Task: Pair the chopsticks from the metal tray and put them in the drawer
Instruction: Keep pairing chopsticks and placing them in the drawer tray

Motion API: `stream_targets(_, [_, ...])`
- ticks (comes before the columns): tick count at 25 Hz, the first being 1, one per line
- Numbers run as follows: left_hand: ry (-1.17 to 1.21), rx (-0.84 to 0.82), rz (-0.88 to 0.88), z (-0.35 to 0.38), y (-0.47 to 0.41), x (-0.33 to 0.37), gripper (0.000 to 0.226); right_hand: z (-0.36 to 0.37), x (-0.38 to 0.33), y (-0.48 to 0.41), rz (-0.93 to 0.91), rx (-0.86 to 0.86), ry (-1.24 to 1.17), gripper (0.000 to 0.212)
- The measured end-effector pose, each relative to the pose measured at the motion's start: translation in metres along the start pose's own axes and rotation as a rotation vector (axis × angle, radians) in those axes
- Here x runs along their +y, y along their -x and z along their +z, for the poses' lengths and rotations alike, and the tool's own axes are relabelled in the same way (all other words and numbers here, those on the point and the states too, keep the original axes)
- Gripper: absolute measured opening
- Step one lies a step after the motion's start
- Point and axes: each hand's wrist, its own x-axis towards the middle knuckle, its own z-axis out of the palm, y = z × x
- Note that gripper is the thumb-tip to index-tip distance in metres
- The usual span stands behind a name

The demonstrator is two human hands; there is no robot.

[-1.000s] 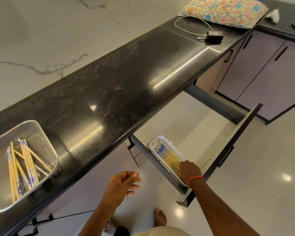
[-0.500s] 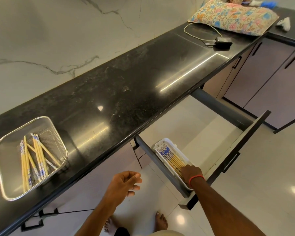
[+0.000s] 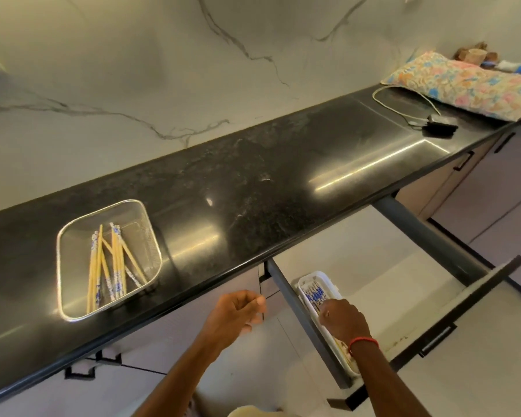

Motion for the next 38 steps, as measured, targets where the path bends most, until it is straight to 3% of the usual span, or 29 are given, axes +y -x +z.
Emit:
stream_targets(5, [0.029, 0.143, 0.061, -0.026, -0.008, 0.026, 0.015, -0.07, -0.087, -0.009, -0.267, 0.038, -0.314, 0.016])
stream_targets(17, [0.188, 0.393, 0.125, -0.109, 0.001, 0.051, 0.017, -0.143, -0.203, -0.021, -0.676, 0.126, -0.237, 0.028])
stream_targets(26, [0.421, 0.592, 0.102, -0.182, 0.02, 0.028, 0.025, -0.142, -0.286, -0.022, -0.747, -0.004, -0.416, 0.017])
stream_targets(38, [0.476, 0.578, 0.051, -0.27, 0.029, -0.031, 0.024, -0.055, -0.404, -0.015, -0.701, -0.101, -0.378, 0.005])
